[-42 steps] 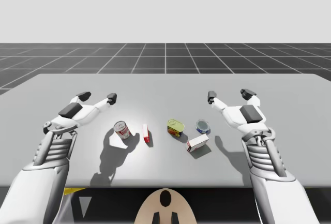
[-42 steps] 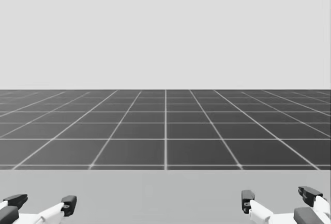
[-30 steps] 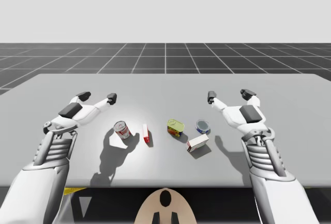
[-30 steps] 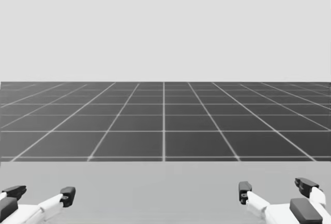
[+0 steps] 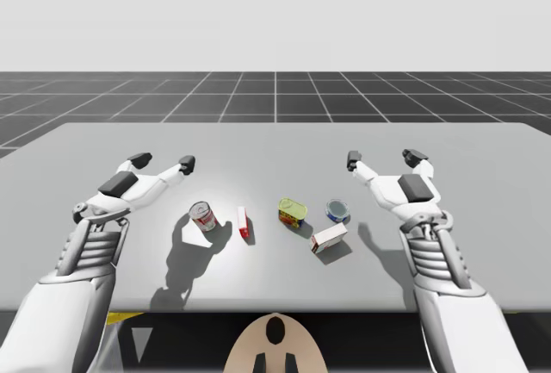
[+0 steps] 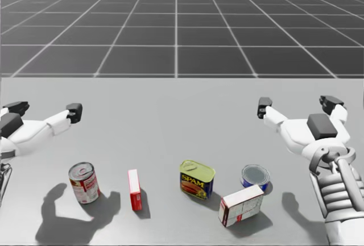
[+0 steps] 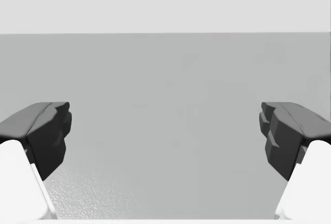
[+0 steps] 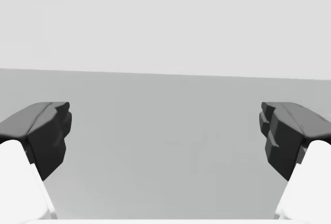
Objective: Grasp the can of spam and hold it up.
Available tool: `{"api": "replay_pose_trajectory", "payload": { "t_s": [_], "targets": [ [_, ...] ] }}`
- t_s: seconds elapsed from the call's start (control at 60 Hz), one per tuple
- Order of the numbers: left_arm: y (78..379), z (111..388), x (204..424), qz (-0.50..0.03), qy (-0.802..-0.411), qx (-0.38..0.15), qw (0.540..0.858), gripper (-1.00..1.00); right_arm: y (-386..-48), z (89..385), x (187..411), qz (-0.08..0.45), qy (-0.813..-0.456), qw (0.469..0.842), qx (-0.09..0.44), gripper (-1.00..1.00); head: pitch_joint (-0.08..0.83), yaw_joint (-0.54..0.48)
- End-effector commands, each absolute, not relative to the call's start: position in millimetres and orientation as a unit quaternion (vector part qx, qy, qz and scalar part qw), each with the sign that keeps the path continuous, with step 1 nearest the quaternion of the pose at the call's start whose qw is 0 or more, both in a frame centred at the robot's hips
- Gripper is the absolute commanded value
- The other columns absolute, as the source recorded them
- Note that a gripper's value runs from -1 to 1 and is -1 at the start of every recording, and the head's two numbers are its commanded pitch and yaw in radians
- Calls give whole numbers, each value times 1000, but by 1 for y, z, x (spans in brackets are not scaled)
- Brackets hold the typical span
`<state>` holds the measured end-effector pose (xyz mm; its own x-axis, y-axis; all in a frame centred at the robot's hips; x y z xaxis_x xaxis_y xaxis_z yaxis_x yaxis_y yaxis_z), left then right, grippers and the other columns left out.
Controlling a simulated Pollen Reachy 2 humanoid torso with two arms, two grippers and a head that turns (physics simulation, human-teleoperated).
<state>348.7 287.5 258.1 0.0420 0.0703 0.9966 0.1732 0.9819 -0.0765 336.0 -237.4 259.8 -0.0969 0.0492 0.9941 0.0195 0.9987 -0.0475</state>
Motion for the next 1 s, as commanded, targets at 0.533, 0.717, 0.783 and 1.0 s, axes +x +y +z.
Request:
{"api": "replay_pose_trajectory", "payload": {
  "t_s": [0.533, 0.717, 0.783, 1.0],
  "targets": [
    [285, 259, 347, -41, -694, -81, 714, -1000, -235, 256, 340, 35, -741, 670, -8, -1000, 674, -74],
    [284, 259, 347, -41, -695, -79, 713, -1000, -227, 272, 328, 111, -706, 694, 87, -1000, 668, -69],
    [283, 258, 347, -41, -695, -79, 714, -1000, -222, 278, 325, 136, -695, 700, 96, -1000, 668, -70],
    [282, 258, 346, -44, -694, -81, 714, -1000, -195, 287, 319, 285, -592, 735, 166, -1000, 667, -75]
  ]
}}
